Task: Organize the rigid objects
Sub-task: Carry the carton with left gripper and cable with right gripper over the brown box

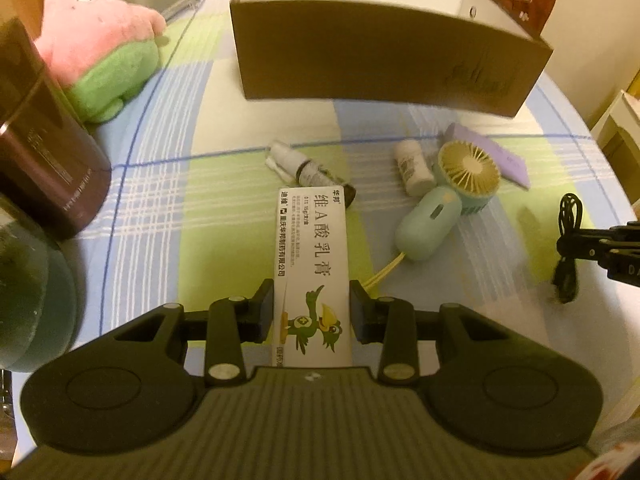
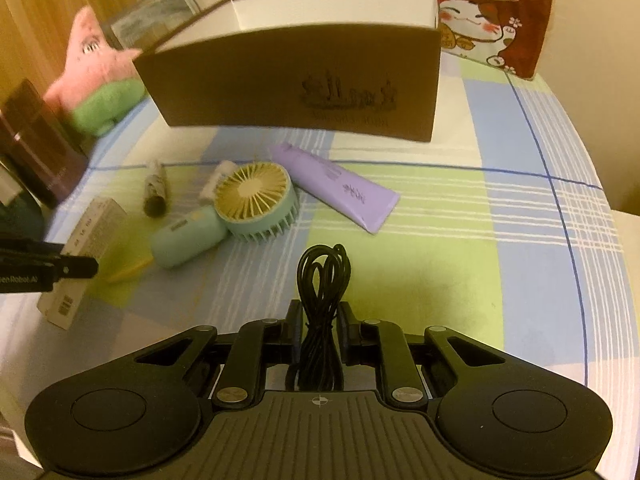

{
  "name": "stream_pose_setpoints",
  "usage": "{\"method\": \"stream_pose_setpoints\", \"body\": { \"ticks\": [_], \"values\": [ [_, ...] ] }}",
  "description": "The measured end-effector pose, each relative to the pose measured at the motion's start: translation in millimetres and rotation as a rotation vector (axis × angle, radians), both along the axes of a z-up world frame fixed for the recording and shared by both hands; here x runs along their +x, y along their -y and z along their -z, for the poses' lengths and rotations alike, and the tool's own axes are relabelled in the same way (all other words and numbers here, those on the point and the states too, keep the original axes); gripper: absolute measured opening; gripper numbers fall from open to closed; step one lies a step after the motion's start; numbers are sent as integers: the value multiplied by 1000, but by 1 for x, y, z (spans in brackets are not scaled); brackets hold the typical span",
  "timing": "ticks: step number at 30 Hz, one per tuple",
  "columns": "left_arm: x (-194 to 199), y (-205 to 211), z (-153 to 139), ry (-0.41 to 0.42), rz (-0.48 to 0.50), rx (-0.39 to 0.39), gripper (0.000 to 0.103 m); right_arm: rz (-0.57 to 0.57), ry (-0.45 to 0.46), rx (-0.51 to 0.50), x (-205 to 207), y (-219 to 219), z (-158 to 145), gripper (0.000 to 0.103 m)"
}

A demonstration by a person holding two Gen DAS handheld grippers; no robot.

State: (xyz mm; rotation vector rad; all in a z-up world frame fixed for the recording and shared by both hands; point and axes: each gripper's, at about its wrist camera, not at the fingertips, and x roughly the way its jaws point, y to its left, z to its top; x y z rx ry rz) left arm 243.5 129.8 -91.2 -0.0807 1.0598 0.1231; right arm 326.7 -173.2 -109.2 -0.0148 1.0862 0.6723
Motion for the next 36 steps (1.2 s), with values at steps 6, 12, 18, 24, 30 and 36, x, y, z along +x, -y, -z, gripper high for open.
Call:
{"method": "stream_pose_setpoints", "body": {
  "ticks": [6,12,18,24,30,36],
  "values": [
    [2,5,-27,75,4,7,35,16,8,71,4,4,-17,11],
    [10,9,-45,124,14,15,35,9,30,128,12,2,-32,0],
    [11,9,-44,119,14,15,35,-20,32,143,15,1,-36,1],
    [11,4,-38,99,-3,15,35,-44,49,96,17,-5,-22,3],
    [13,-3,-34,84,-28,19,35,-80,61,83,28,-12,-8,21],
    [16,-9,-28,67,-47,19,35,-141,87,39,37,-27,5,33]
  ]
}}
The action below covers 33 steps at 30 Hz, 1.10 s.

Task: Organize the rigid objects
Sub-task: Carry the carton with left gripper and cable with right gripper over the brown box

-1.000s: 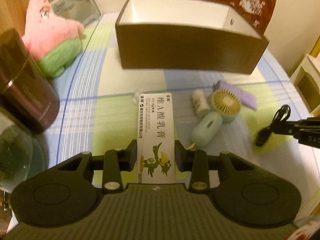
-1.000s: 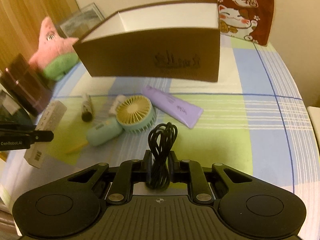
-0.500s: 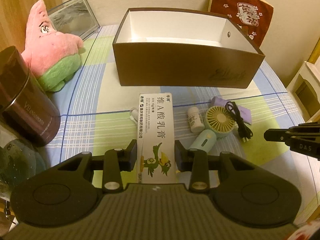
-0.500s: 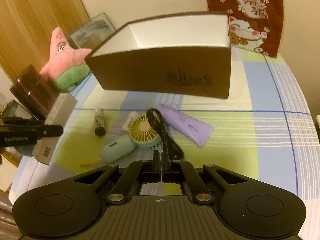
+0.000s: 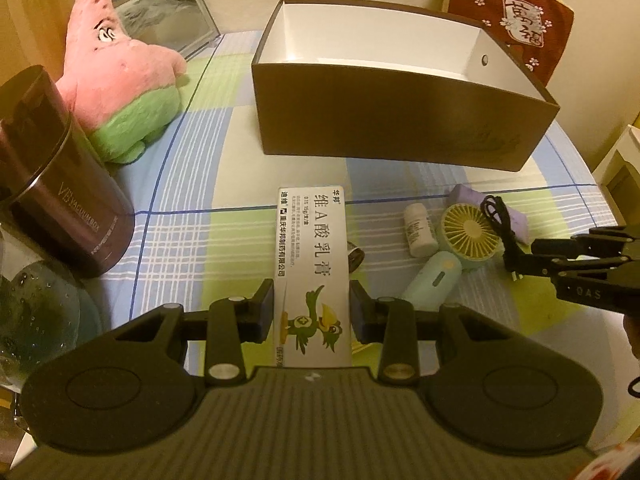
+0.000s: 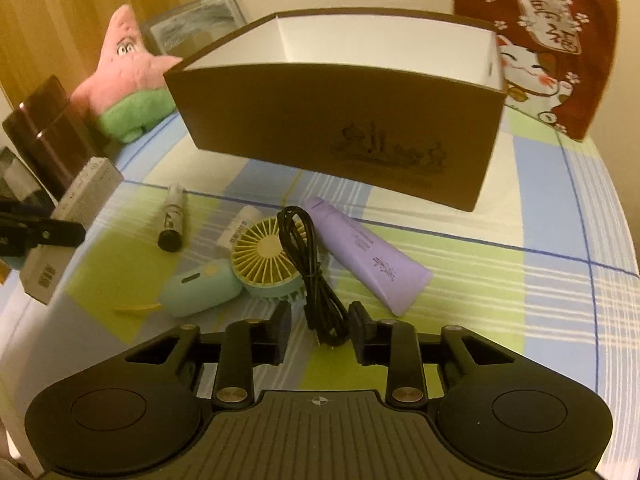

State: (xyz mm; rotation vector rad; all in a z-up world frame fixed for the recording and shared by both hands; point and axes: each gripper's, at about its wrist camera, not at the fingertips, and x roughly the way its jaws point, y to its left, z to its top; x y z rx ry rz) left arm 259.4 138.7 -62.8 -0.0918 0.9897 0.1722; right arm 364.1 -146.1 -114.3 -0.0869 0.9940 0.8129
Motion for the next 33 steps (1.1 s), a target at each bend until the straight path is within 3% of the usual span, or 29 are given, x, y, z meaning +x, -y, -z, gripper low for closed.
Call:
{"method": "stream_pose_setpoints", "body": {
  "ticks": [10,14,33],
  "values": [
    [7,-2,7,-14,-10,-3,35,-95,75,-61,10,-28,15,33],
    [10,0,7,-14,-6,-2,35,-124,96,-62,8,-29,18,20],
    [19,10,-12,44,42,7,35,6,-33,95,13,3,-15,15]
  ]
}}
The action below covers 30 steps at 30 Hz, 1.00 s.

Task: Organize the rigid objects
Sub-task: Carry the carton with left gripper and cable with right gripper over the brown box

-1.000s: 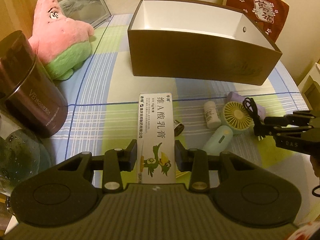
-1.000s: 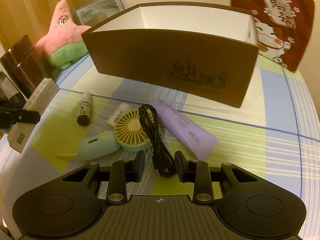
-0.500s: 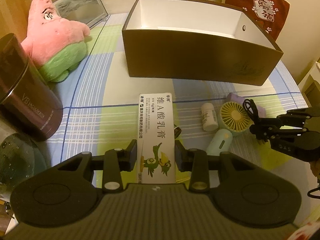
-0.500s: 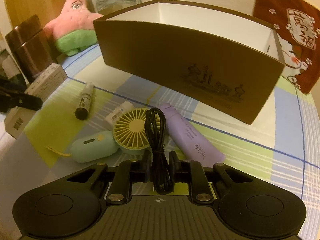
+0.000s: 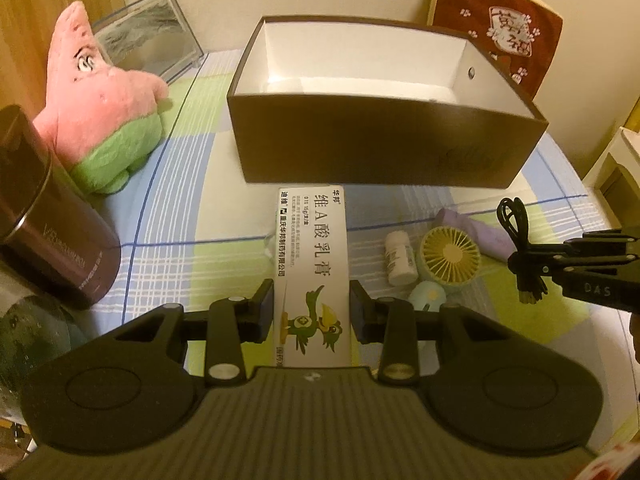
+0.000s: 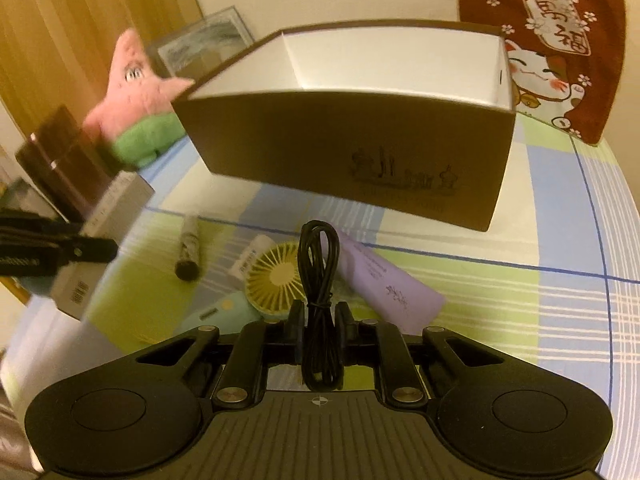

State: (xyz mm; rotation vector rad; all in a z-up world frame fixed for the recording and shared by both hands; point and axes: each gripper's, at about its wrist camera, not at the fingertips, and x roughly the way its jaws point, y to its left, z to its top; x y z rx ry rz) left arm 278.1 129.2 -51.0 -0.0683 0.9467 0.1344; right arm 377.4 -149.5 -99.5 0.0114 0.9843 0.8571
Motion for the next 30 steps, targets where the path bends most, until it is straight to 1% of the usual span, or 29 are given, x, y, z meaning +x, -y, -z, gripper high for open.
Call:
{"method": "stream_pose_setpoints", "body": {
  "ticks": [7,15,24,27,30],
  "values": [
    [13,-1,-20,55,24,10,35,38,-8,93,7,8,-27,15],
    [47,-2,-49,128,53,33,35,61,-21,192,32,-3,-61,15],
    [109,-1,-80,193,97,53,35,107,-4,228,84,-35,-90,15],
    [133,-3,-85,197,113,61,35,129,-7,237,108,-45,-95,15],
    [160,-6,-84,185,122,70,35,150,-3,232,129,-53,-96,16]
  ]
}}
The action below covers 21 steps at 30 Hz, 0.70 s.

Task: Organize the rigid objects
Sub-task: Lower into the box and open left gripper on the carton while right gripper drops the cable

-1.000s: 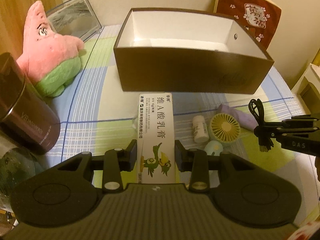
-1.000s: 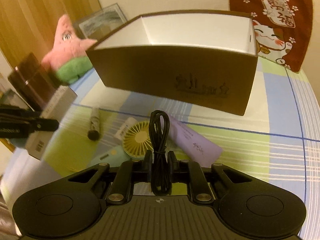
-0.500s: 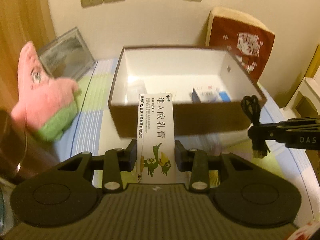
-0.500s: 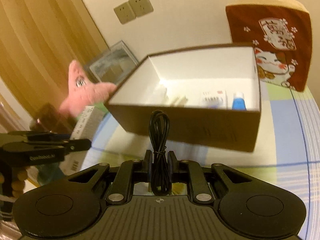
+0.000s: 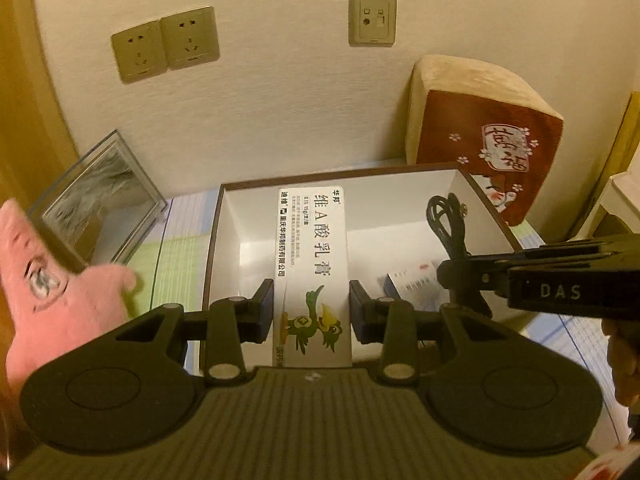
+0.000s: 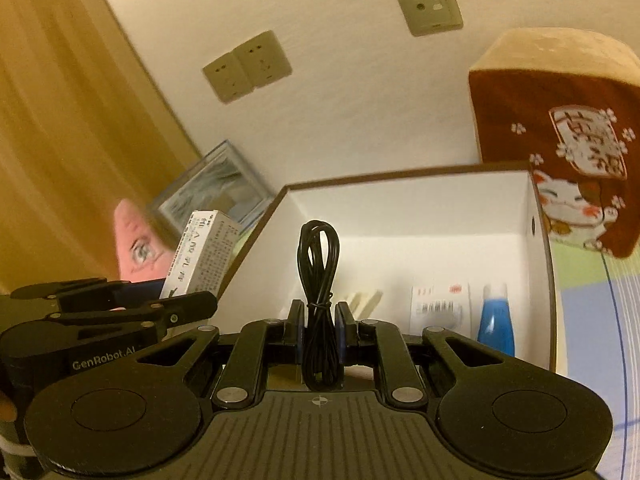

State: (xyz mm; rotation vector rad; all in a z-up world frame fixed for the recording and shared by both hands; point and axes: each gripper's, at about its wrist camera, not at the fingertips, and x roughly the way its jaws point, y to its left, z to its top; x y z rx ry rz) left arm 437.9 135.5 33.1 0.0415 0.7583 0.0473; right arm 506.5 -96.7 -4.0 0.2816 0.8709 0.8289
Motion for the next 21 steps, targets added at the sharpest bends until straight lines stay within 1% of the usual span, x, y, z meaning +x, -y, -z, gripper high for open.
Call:
{"method": "stream_pose_setpoints", "body": {
  "ticks": [5,12,16,21],
  "values": [
    [39,-5,11,-33,9,11,35,25,-27,-13,33,-17,8,16],
    [88,-10,41,-104,19,27,35,57,-78,-54,72,-38,30,16],
    [109,-15,57,-139,15,24,35,73,-122,-75,91,-46,49,16],
    [129,-20,74,-168,14,15,35,85,-155,-93,107,-52,68,15]
  ]
}}
